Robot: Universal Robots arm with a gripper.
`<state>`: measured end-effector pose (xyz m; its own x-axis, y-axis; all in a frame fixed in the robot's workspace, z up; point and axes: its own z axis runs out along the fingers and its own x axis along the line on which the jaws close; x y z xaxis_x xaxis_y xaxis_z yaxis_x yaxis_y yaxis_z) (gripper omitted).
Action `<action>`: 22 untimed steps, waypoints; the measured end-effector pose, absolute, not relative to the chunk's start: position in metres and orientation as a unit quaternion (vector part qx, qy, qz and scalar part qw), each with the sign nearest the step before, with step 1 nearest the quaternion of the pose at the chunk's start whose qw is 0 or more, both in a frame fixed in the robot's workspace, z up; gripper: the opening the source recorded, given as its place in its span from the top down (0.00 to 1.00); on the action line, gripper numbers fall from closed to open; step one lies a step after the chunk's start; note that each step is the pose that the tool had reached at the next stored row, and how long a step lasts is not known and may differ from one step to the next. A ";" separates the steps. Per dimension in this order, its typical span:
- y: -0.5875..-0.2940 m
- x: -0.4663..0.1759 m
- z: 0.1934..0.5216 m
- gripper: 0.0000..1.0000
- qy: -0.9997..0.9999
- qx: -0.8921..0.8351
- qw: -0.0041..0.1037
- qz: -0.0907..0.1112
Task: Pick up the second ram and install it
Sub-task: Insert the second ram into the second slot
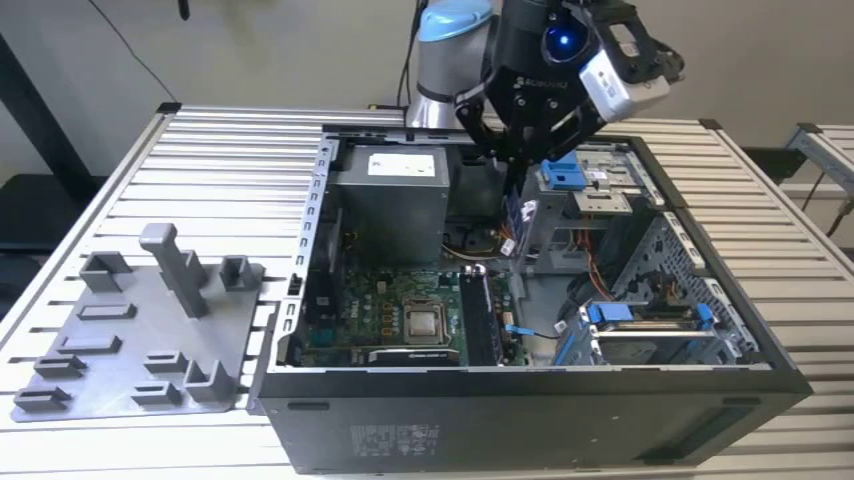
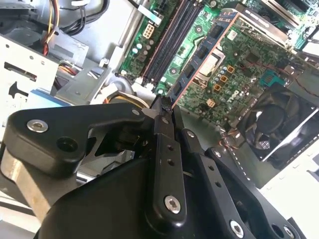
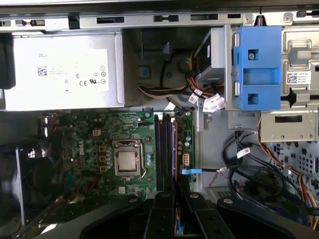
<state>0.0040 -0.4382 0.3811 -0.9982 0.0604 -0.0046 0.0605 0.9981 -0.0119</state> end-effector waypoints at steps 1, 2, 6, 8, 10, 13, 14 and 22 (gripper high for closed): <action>-0.438 0.004 0.380 0.86 1.000 0.030 0.002 -0.006; -0.438 0.004 0.380 0.86 1.000 0.030 0.002 -0.006; -0.438 0.004 0.378 0.86 1.000 0.030 0.002 -0.006; -0.438 0.004 0.377 0.86 1.000 0.030 0.002 -0.006; -0.438 0.004 0.376 0.86 1.000 0.030 0.002 -0.006; -0.438 0.004 0.374 0.86 1.000 0.030 0.002 -0.006; -0.438 0.004 0.374 0.86 1.000 0.030 0.002 -0.006; -0.438 0.004 0.371 0.86 1.000 0.030 0.002 -0.006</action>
